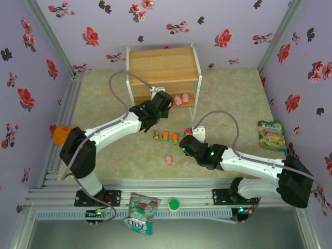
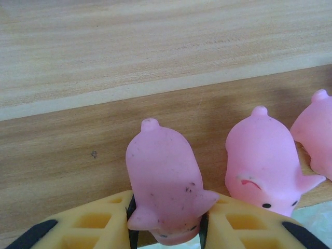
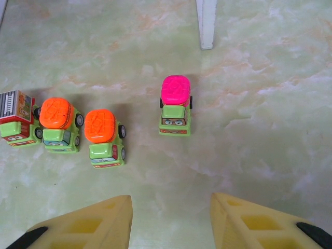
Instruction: Place and organize the plastic toys onto the shelf
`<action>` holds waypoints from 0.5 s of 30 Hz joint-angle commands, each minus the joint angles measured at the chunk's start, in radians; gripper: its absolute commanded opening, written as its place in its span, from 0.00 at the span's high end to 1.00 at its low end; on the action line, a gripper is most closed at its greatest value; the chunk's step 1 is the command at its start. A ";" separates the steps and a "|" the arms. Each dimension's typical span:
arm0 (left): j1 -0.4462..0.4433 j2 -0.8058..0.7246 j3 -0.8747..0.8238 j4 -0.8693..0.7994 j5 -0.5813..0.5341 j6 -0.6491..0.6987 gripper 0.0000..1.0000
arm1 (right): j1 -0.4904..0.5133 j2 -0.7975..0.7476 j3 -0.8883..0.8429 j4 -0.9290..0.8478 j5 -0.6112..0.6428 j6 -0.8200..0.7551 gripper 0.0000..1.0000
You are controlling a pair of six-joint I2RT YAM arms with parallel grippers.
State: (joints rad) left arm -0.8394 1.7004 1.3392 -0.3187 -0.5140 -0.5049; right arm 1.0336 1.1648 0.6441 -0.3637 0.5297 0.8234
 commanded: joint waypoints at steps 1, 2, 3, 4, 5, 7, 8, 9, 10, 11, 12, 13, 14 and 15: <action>-0.004 -0.024 -0.012 0.025 -0.009 0.007 0.64 | -0.005 -0.016 -0.013 -0.006 0.005 0.022 0.56; -0.005 -0.024 -0.013 0.027 -0.009 0.007 0.63 | -0.005 -0.017 -0.014 -0.007 0.006 0.022 0.56; -0.006 -0.024 -0.012 0.024 -0.012 0.006 0.63 | -0.005 -0.017 -0.015 -0.006 0.005 0.023 0.56; -0.006 -0.024 -0.012 0.024 -0.012 0.007 0.63 | -0.006 -0.018 -0.016 -0.007 0.005 0.023 0.56; -0.006 -0.023 -0.012 0.024 -0.015 0.008 0.63 | -0.006 -0.019 -0.015 -0.007 0.006 0.023 0.56; -0.005 -0.019 -0.008 0.024 -0.016 0.011 0.62 | -0.006 -0.020 -0.015 -0.008 0.006 0.023 0.56; -0.006 -0.015 -0.002 0.019 -0.014 0.011 0.62 | -0.006 -0.022 -0.015 -0.009 0.007 0.024 0.56; -0.006 -0.010 0.001 0.014 -0.016 0.012 0.62 | -0.005 -0.023 -0.017 -0.009 0.008 0.023 0.56; -0.006 -0.007 0.005 0.010 -0.016 0.010 0.61 | -0.006 -0.023 -0.017 -0.011 0.008 0.023 0.56; -0.006 -0.005 0.007 0.008 -0.016 0.008 0.61 | -0.005 -0.025 -0.017 -0.011 0.009 0.023 0.56; -0.006 -0.004 0.008 0.006 -0.016 0.005 0.61 | -0.005 -0.025 -0.017 -0.011 0.009 0.023 0.56; -0.007 -0.002 0.008 0.005 -0.016 0.002 0.61 | -0.006 -0.027 -0.017 -0.011 0.009 0.023 0.56; -0.006 -0.002 0.006 0.004 -0.016 -0.001 0.60 | -0.006 -0.028 -0.018 -0.012 0.010 0.022 0.56; -0.006 -0.004 0.005 0.003 -0.015 -0.003 0.60 | -0.006 -0.028 -0.019 -0.012 0.009 0.022 0.56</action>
State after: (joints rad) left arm -0.8413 1.7004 1.3392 -0.3141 -0.5144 -0.5049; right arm 1.0336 1.1557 0.6380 -0.3637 0.5293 0.8234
